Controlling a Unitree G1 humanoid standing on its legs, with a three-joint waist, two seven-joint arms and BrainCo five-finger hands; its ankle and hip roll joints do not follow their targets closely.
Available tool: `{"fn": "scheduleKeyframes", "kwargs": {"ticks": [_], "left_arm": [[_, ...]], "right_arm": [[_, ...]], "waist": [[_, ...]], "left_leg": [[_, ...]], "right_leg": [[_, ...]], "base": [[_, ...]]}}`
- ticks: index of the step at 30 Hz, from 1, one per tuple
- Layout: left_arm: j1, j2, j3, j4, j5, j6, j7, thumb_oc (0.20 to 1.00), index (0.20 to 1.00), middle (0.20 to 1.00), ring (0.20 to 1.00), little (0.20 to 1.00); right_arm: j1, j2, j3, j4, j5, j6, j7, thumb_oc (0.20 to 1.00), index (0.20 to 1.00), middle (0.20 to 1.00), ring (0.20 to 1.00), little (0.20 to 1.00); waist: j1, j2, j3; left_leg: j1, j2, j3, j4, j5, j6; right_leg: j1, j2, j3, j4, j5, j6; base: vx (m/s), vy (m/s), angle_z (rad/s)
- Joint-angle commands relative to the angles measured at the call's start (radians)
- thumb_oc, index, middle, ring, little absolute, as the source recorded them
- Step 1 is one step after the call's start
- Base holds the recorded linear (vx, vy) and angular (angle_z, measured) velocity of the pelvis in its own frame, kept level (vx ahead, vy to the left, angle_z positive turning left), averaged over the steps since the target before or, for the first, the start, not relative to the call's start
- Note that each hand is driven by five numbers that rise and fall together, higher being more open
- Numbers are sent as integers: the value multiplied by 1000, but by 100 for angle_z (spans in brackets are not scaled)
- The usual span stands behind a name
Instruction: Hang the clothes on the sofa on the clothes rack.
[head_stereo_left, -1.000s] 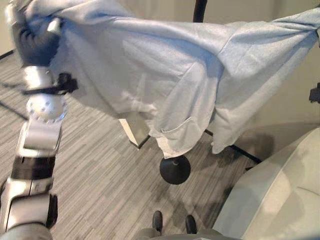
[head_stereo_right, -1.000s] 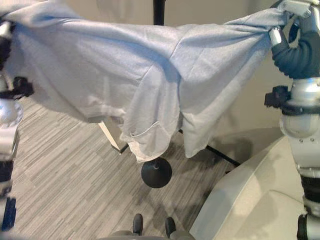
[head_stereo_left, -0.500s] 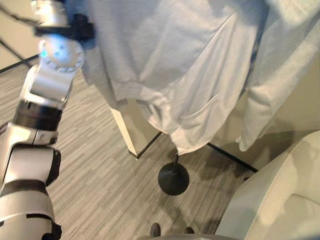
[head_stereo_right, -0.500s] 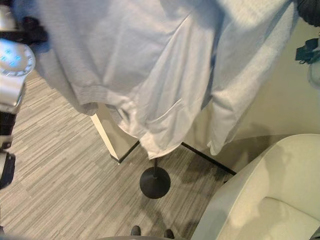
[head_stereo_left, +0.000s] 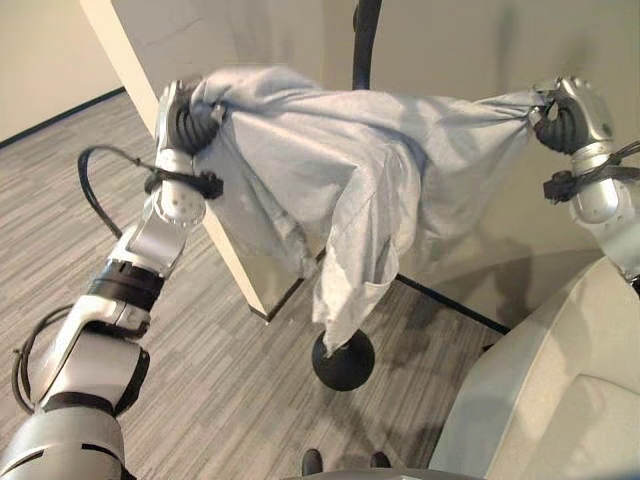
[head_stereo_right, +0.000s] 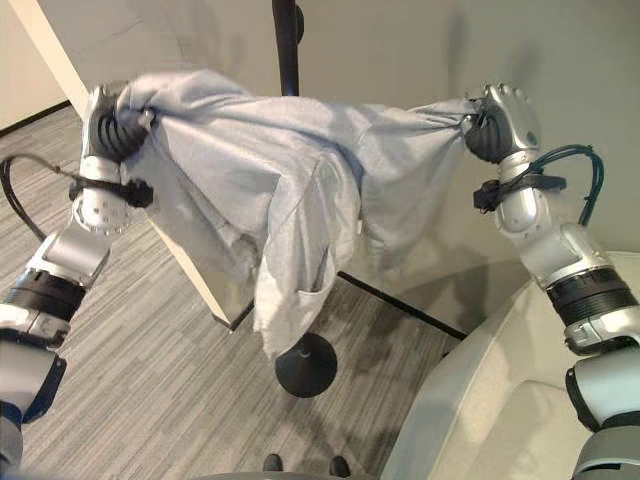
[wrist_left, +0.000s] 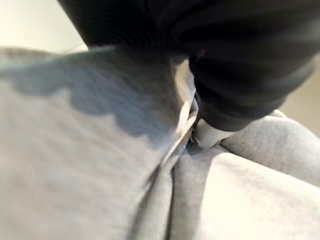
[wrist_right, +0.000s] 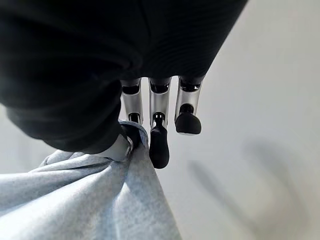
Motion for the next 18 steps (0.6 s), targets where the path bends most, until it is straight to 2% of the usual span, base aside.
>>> {"fn": "scheduleKeyframes", "kwargs": {"ticks": [1, 6, 10, 14, 18], "left_arm": [[-44, 31, 97, 67, -31, -15, 24, 200, 200, 200, 200, 200], [31, -8, 124, 64, -39, -13, 11, 200, 200, 200, 200, 200], [103, -96, 142, 26, -61, -22, -8, 200, 200, 200, 200, 200], [134, -152, 145, -18, -91, -32, -20, 200, 200, 200, 200, 200], [237, -231, 167, -103, -138, -49, -55, 200, 200, 200, 200, 200]], "right_arm": [[23, -18, -91, 24, 16, -13, -17, 200, 200, 200, 200, 200], [109, 59, -114, -4, 11, -18, -5, 200, 200, 200, 200, 200], [232, 162, -166, 8, -5, -13, -11, 200, 200, 200, 200, 200], [295, 212, -187, 30, -4, -7, -13, 200, 200, 200, 200, 200], [417, 289, -229, 44, -5, -6, -5, 200, 200, 200, 200, 200]], "waist": [[33, -29, -31], [35, -28, -28], [33, -21, -20], [29, -17, -12], [26, -12, -4]], "left_leg": [[54, 35, 38, 3, -76, -73], [55, 34, 38, 3, -77, -71], [57, 33, 38, 3, -79, -67], [55, 31, 37, 3, -81, -65], [59, 30, 37, 3, -85, -61]], "right_leg": [[42, -97, -75, 3, -18, 133], [42, -99, -76, 3, -18, 131], [44, -102, -80, 3, -21, 128], [43, -105, -82, 3, -21, 127], [44, -109, -86, 3, -22, 124]], "base": [[0, 0, 0], [0, 0, 0], [0, 0, 0], [0, 0, 0], [0, 0, 0]]}}
